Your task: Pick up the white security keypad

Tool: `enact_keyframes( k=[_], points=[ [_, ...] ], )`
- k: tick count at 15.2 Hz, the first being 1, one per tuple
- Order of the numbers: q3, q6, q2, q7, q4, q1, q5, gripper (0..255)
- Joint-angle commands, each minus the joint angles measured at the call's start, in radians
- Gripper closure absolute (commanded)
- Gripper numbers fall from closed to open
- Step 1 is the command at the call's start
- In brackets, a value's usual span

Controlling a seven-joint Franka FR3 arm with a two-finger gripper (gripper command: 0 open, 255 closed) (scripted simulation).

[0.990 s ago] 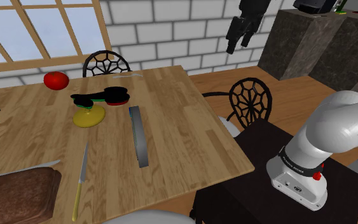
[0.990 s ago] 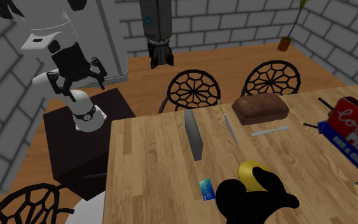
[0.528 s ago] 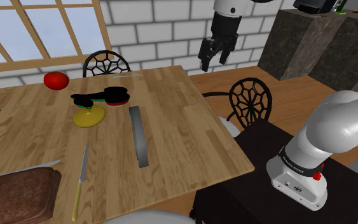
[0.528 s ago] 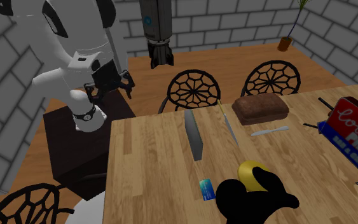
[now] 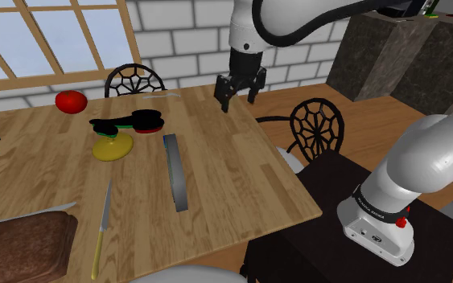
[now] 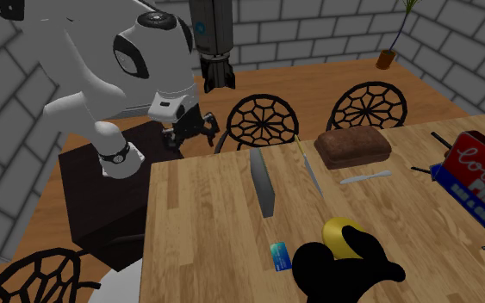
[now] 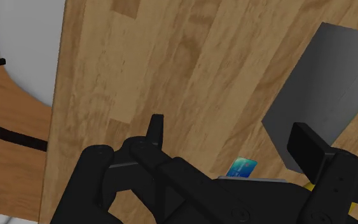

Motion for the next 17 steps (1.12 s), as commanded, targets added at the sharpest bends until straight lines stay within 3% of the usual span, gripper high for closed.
enact_keyframes(
  k=[1, 5, 10, 17],
  points=[
    [0.038, 0.039, 0.067, 0.061, 0.028, -0.008, -0.011, 0],
    [0.113, 0.113, 0.223, 0.196, 0.097, -0.023, -0.069, 0],
    [0.173, 0.179, 0.443, 0.388, 0.217, -0.016, -0.200, 0],
    [0.148, 0.198, 0.760, 0.627, 0.451, 0.091, -0.398, 0]
  ],
)
